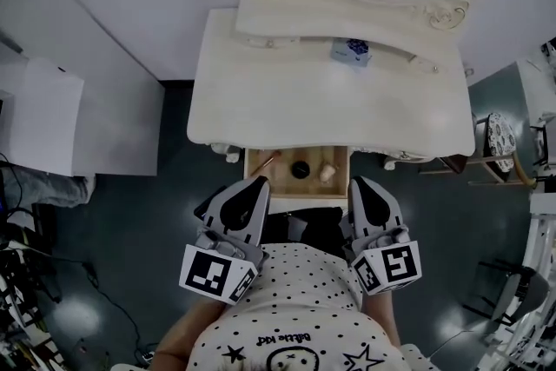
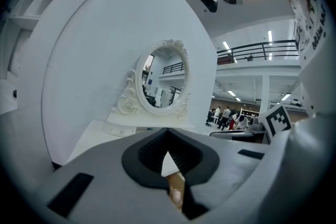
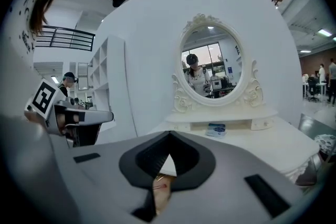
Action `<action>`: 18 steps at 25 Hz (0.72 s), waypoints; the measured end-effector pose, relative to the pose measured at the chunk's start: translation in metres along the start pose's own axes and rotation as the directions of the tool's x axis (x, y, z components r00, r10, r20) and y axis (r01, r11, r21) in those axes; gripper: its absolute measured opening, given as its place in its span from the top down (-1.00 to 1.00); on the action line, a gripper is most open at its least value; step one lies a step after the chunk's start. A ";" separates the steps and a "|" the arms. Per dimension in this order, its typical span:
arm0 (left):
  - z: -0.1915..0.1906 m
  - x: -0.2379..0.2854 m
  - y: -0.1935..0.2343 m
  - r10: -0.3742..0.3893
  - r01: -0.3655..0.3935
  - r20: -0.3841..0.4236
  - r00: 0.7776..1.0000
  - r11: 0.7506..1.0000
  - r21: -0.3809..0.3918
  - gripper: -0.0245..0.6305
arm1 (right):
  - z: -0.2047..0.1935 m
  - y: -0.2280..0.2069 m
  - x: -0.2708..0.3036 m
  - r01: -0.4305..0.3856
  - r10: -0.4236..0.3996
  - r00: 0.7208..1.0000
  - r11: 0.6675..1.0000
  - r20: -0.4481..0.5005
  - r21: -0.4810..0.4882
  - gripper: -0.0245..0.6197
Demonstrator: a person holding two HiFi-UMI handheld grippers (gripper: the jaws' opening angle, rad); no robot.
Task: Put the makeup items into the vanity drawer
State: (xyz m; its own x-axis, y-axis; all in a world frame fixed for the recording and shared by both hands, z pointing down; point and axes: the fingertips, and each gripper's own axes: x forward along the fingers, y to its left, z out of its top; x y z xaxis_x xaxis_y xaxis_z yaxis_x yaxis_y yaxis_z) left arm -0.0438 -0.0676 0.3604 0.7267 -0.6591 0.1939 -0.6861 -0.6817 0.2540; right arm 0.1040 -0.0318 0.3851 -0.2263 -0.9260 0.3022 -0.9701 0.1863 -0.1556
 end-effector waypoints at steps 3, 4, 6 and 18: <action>0.003 -0.002 -0.002 -0.006 0.006 0.004 1.000 1.000 0.007 0.90 | 0.005 0.000 -0.010 0.022 -0.022 1.000 1.000 0.009 0.018 0.90; 0.005 -0.003 -0.001 -0.004 0.004 0.008 1.000 1.000 0.009 0.90 | 0.006 0.000 -0.013 0.027 -0.027 1.000 0.999 0.011 0.026 0.90; 0.008 -0.005 0.002 0.009 -0.009 0.022 1.000 1.000 0.011 0.90 | 0.008 0.001 -0.015 0.032 -0.032 0.999 0.999 0.018 0.035 0.90; 0.013 -0.036 0.046 0.183 -0.182 0.072 0.981 0.983 -0.010 0.90 | 0.002 0.021 -0.003 -0.009 0.008 1.000 1.000 -0.014 -0.023 0.90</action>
State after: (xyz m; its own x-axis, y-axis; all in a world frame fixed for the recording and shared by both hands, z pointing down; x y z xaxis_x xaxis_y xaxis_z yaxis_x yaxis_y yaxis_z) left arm -0.1021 -0.0800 0.3527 0.5847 -0.7935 0.1685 -0.8067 -0.5469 0.2239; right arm 0.0847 -0.0262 0.3790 -0.2355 -0.9199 0.3137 -0.9699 0.2018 -0.1362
